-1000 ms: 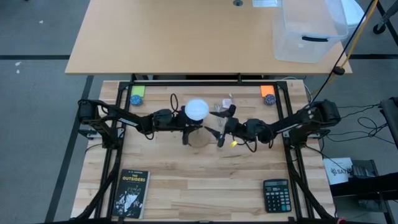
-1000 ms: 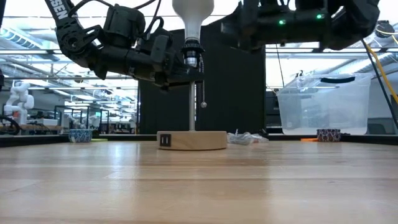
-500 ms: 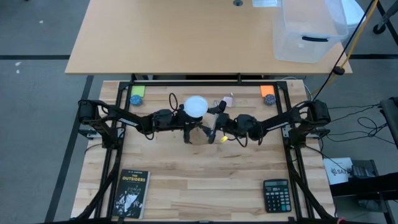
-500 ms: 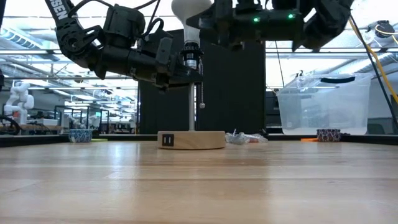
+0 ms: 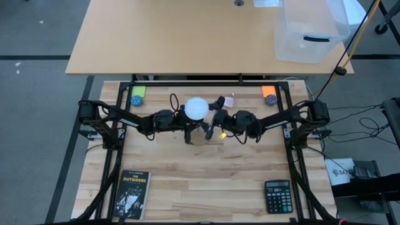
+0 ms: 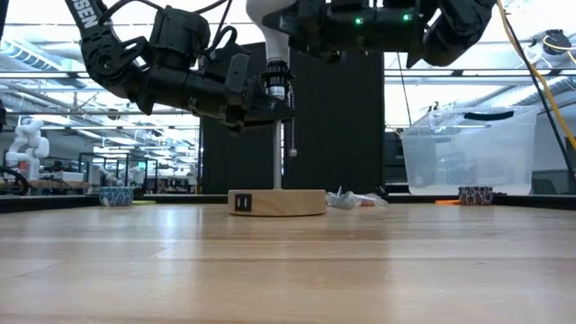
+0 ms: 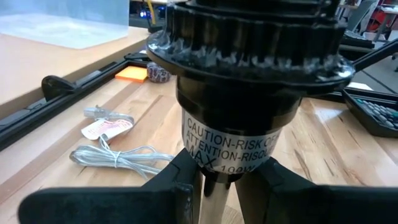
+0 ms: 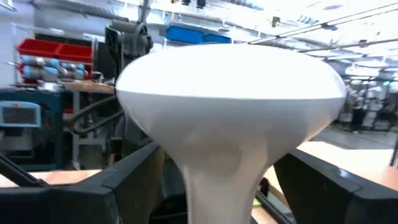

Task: Screw lightbulb
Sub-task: Remove the lightbulb from the lamp

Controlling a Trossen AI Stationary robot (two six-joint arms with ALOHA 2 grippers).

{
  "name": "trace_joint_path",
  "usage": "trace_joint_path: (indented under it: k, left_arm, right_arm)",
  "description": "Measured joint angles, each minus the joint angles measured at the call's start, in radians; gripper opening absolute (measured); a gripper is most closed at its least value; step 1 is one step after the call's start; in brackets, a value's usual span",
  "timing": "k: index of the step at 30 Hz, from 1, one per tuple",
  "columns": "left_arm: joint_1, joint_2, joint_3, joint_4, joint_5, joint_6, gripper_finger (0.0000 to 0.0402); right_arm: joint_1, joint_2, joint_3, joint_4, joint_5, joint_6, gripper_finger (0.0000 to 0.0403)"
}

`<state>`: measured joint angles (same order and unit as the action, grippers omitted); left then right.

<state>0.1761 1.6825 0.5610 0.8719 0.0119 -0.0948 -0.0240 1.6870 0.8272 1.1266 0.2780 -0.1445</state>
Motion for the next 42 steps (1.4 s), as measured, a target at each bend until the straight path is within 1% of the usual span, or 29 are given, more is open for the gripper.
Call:
trace_joint_path:
  k: [3, 8, 13, 18, 21, 25, 31, 36, 39, 42]
  left_arm:
    - [0.000, 0.000, 0.000, 0.000, 0.001, 0.000, 0.0071]
    - [0.000, 0.000, 0.000, -0.001, 0.005, -0.001, 0.0071]
    - [0.002, 0.000, 0.000, -0.002, 0.027, 0.007, 0.0071]
    - [0.004, 0.000, 0.000, -0.002, 0.111, 0.026, 0.0071]
    - [0.004, 0.000, 0.000, -0.001, 0.121, 0.027, 0.0071]
    - [0.004, 0.000, 0.000, -0.002, 0.159, 0.029, 0.0071]
    - [0.008, 0.000, 0.000, -0.002, 0.216, 0.030, 0.0071]
    - [0.008, 0.000, 0.000, -0.004, 0.250, 0.031, 0.0071]
    - [0.008, -0.001, -0.002, -0.005, 0.254, 0.030, 0.0071]
    - [0.007, -0.001, -0.002, -0.005, 0.260, 0.030, 0.0071]
  right_arm:
    - [-0.029, -0.015, 0.000, -0.026, -0.054, 0.052, 0.0277]
    - [-0.082, -0.020, 0.000, -0.046, -0.200, 0.140, 0.0268]
    - [-0.113, -0.020, 0.000, -0.048, -0.297, 0.142, 0.0259]
    - [-0.148, -0.021, 0.000, -0.068, -0.426, 0.159, 0.0227]
    - [-0.169, -0.021, 0.000, -0.075, -0.496, 0.159, 0.0211]
    - [-0.193, -0.021, 0.000, -0.079, -0.542, 0.160, 0.0198]
    - [-0.230, -0.021, 0.004, -0.085, -0.661, 0.170, 0.0189]
    - [-0.245, -0.021, 0.063, -0.189, -0.772, 0.196, 0.0188]
    - [-0.246, -0.021, 0.104, -0.272, -0.804, 0.195, 0.0191]
    - [-0.243, -0.021, 0.130, -0.328, -0.812, 0.182, 0.0204]
